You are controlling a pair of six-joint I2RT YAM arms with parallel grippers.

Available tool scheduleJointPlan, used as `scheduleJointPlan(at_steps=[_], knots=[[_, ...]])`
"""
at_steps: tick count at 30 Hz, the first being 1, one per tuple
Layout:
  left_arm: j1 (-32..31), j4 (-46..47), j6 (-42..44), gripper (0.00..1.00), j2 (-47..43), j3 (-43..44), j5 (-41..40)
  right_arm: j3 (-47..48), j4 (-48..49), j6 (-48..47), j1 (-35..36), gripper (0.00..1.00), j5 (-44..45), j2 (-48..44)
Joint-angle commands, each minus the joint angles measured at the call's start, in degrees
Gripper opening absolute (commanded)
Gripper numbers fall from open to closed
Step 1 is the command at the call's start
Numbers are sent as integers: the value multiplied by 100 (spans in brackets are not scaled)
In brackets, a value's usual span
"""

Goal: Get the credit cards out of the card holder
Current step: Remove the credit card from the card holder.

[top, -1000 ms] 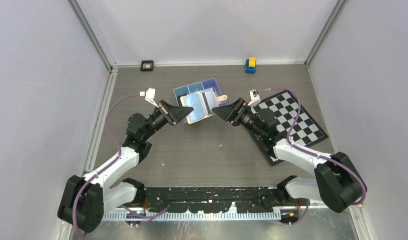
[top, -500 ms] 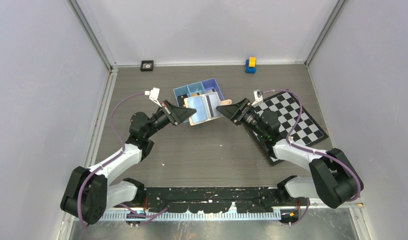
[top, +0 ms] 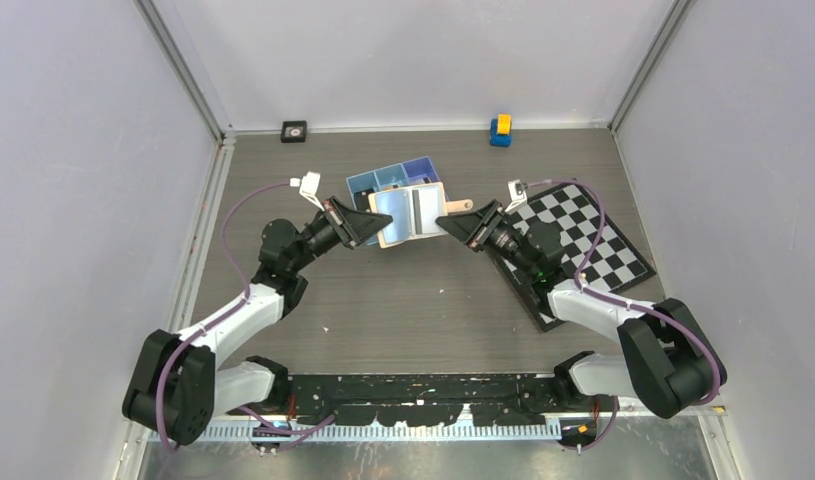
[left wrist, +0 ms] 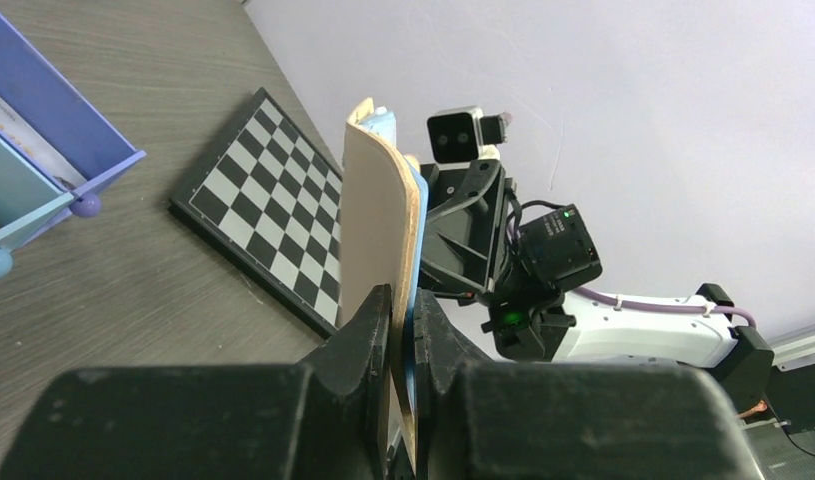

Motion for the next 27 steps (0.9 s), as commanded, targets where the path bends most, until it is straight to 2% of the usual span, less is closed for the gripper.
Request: scheduleJointPlan(at_steps=[1,7,12,18,22,24,27], knots=[[14,223,10,0,62,256,201,282,493,-30,32,35,-367,-43],[13,208,14,0,46,262,209,368,375,-59,32,38,-467,56],[14,136,63,0,28,272,202,386,392,-51,30,29,-512,64],[11,86,79,0,71,305,220,456,412,8,31,24,-637,150],[14,-86,143,1,72,324,191,465,418,17,32,13,-645,166],[14,-727,366,13,-15,392,-59,449,382,6,32,10,-604,141],[14,-2522,875,31,-304,629,-984,474,-161,-217,31,3,-367,45]])
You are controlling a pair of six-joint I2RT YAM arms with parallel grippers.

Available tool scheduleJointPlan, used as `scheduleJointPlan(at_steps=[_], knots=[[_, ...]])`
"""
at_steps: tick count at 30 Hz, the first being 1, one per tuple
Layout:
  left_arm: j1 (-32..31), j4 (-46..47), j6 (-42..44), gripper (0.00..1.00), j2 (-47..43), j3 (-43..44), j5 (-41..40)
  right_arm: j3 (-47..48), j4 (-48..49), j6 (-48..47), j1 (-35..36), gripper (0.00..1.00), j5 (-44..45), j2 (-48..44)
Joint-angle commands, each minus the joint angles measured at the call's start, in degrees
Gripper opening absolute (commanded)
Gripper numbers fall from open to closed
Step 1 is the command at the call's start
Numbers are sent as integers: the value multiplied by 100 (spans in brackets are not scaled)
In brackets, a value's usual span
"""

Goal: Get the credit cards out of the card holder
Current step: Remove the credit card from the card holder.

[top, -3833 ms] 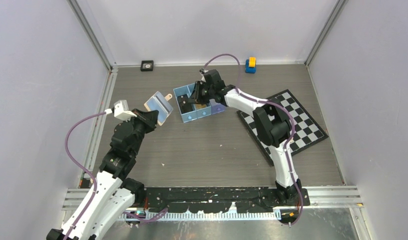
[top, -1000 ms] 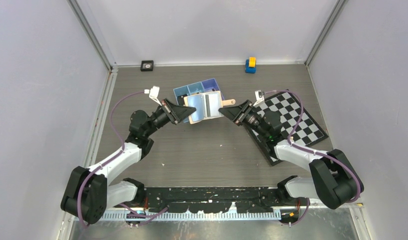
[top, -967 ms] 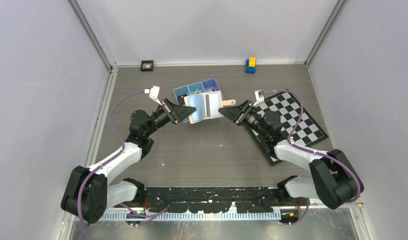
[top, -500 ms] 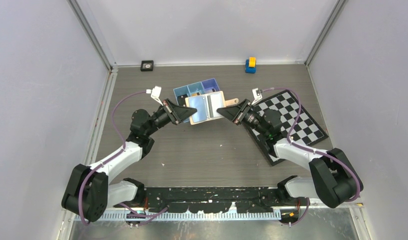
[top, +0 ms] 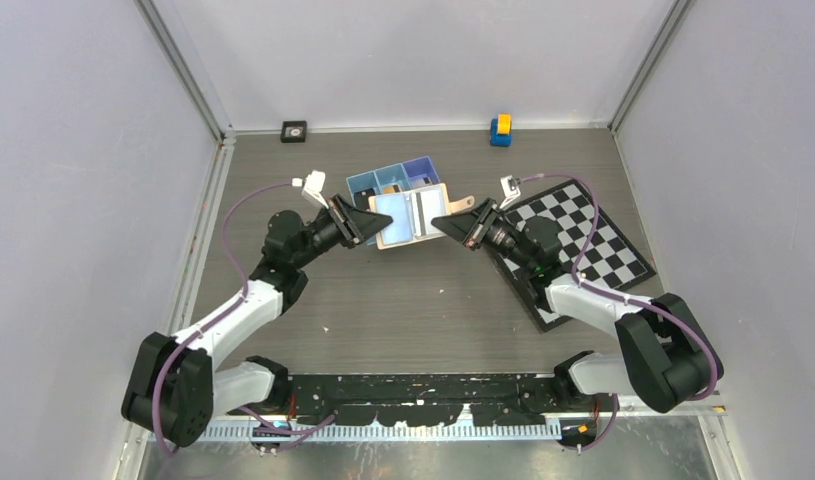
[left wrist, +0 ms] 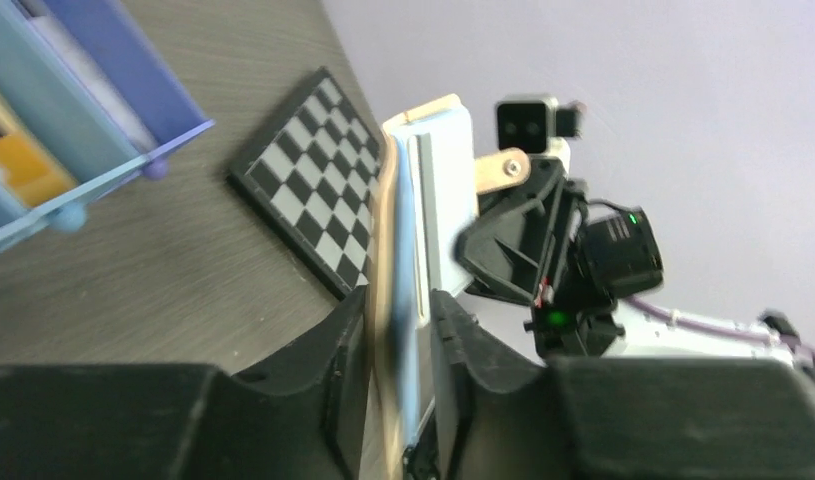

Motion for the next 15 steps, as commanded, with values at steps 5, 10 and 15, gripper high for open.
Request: scheduleJointPlan(at_steps=[5,10,15], knots=[[14,-3257,944,49,-823,601,-2497,370,-1268,-621,27,0,674,-281],[14,-2678,913,46,-1057,360,-2206,509,-1595,-725,28,1,713,-216],[5,-1673,738,33,-694,324,-1100,600,-1546,-661,31,1,523,8]])
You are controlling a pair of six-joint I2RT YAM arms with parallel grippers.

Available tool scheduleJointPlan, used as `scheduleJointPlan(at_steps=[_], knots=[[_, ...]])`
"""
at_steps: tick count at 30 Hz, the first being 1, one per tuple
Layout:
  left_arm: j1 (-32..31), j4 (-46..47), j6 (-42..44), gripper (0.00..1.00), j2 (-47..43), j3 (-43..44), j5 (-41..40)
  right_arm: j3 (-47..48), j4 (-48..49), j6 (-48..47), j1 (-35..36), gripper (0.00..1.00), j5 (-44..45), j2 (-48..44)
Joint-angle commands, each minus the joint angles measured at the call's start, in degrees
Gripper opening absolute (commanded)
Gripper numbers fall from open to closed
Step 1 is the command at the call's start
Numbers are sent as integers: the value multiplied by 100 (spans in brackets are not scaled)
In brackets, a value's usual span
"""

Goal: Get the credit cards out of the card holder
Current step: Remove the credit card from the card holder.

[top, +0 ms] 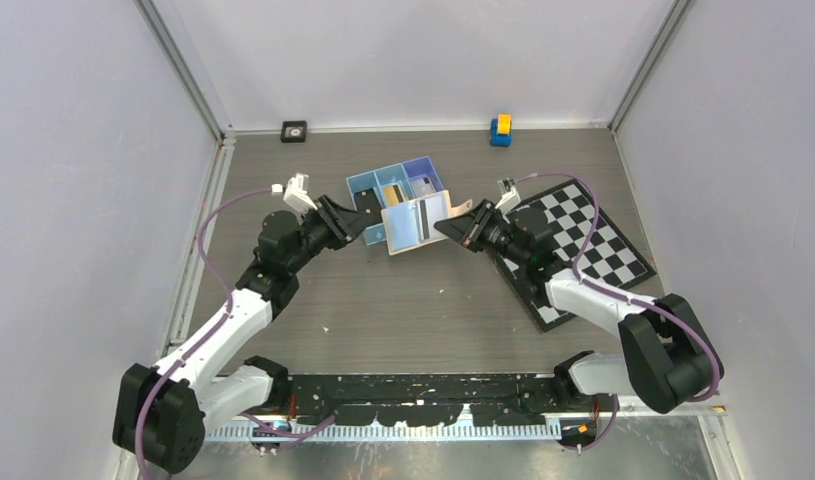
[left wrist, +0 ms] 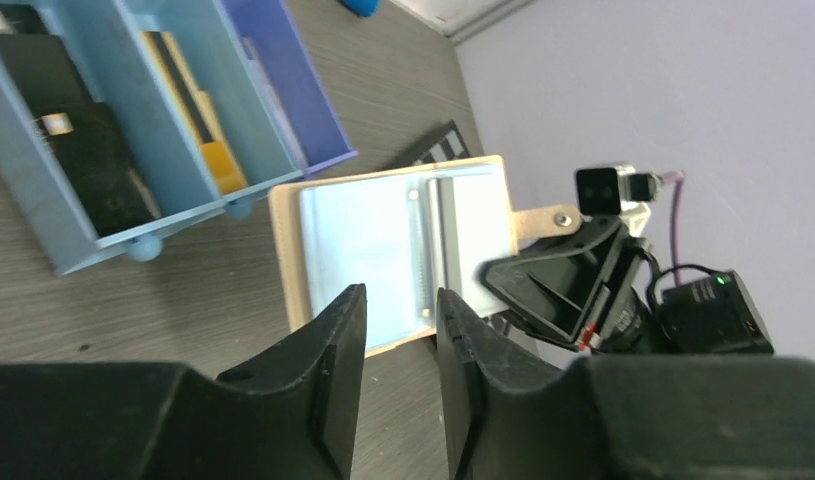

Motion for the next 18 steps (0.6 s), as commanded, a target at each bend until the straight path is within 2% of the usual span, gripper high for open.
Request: scheduleJointPlan(at_steps=[1,6,9,18], knots=[[0,1252,-126,32,432,-13,1008,286,436,7,34,1,-169,88],[-2,2718,-996,28,1728,223,2381,269,1128,288,91,1,-588,308],[-23,3580,-1566,26,2224,263,2758,299,1290,341,143,1,-715,394],[-109,3708,-1613,27,2380,345,2884,366,1409,419,206,1,-865,508]])
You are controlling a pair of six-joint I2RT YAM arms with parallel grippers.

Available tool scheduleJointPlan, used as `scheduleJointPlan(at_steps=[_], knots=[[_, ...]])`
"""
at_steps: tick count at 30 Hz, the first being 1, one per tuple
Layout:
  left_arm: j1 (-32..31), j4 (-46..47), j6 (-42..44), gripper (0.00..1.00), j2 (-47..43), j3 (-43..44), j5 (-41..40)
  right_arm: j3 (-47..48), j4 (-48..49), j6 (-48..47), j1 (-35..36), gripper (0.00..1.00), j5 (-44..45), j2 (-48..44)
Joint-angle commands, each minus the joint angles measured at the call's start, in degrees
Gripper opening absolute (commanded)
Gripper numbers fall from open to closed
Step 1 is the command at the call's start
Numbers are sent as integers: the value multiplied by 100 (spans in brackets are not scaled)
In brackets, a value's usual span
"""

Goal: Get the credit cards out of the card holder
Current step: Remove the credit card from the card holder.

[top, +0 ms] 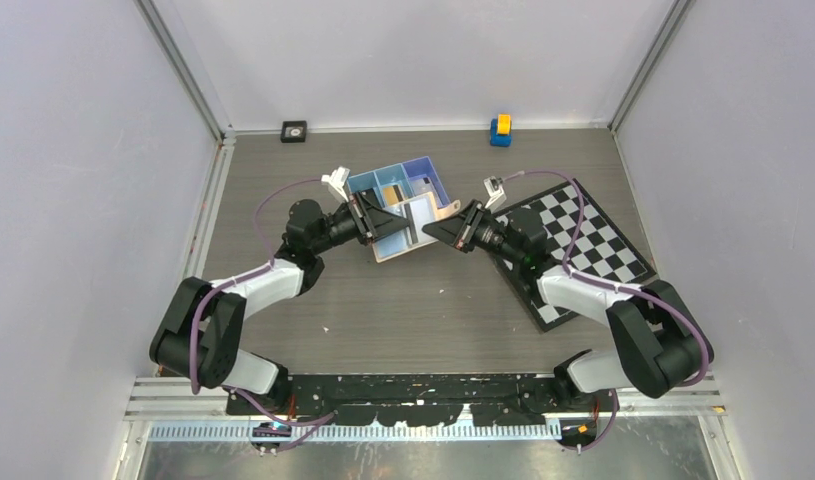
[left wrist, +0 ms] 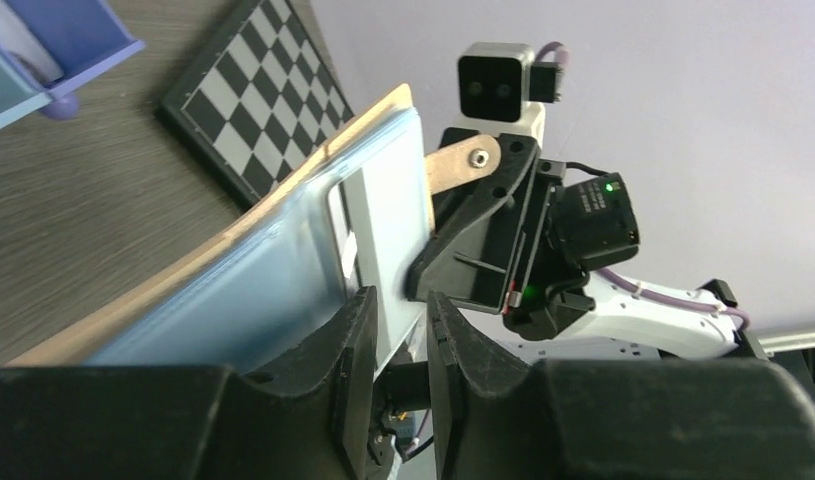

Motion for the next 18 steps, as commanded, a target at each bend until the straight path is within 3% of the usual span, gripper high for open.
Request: scheduleJointPlan(at_steps=[1,9,15,18], knots=[[-38,560,-93,27,-134,204,263,299,653,151,48,1,-252,116],[-81,483,-61,25,-110,260,283,346,1003,353,75,0,-433,344],[-82,-1225,729,30,-588,329,-416,253,320,-76,75,1,36,-95],[-81,-1450,849,31,-650,351,-507,231,326,-106,75,0,30,-169]])
